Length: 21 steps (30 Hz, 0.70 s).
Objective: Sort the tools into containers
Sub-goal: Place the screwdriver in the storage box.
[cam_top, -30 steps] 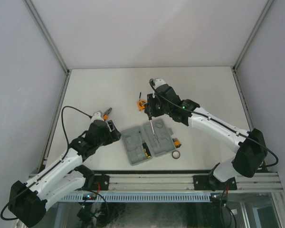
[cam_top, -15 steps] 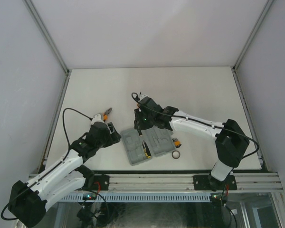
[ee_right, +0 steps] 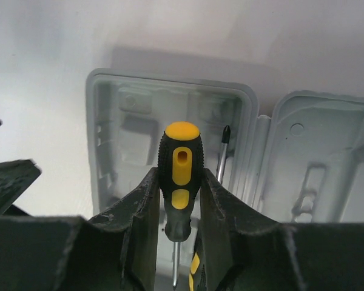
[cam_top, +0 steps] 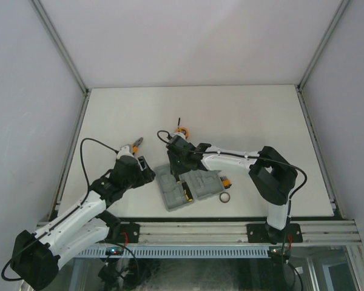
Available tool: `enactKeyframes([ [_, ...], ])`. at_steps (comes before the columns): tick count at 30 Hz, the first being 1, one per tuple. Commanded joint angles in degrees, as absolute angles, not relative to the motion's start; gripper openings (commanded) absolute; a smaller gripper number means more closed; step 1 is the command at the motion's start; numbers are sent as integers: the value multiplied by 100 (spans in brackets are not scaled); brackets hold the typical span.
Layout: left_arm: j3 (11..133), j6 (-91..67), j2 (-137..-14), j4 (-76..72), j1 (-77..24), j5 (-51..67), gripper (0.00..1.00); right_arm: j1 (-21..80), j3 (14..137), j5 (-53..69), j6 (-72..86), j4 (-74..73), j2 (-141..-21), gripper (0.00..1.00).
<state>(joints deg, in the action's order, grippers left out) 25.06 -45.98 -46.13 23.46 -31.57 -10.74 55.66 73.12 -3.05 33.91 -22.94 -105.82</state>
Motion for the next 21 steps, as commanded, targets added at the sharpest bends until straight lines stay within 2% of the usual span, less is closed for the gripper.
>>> enactKeyframes([
  [1,2421,-4680,-4630,2137,-3116,-1017,71,5605,7425,-530,3509,-1983,-10671,10],
  [11,2458,-4676,-4680,2092,-3122,-966,71,5601,7491,-645,3451,-2009,-10832,37],
  [16,2464,-4685,-4693,2072,-3120,-948,71,5591,7495,-765,3352,-2074,-10697,45],
  [21,2549,-4624,-4730,2006,-3121,-874,71,5588,7492,-779,3328,-2138,-10456,47],
])
